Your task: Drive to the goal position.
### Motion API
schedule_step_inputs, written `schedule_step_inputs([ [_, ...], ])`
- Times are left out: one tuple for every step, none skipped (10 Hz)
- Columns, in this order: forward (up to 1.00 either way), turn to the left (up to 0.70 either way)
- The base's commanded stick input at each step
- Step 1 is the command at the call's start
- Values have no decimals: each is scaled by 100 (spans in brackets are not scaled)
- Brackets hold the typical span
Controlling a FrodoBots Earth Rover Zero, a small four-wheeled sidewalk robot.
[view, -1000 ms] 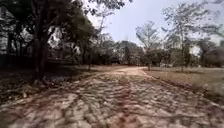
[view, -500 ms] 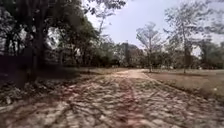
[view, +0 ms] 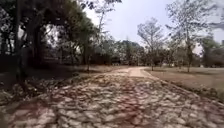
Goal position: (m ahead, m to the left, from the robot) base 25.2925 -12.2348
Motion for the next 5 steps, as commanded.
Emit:
schedule_step_inputs([
  [70,0],
  [70,0],
  [70,0],
  [70,0],
  [70,0],
])
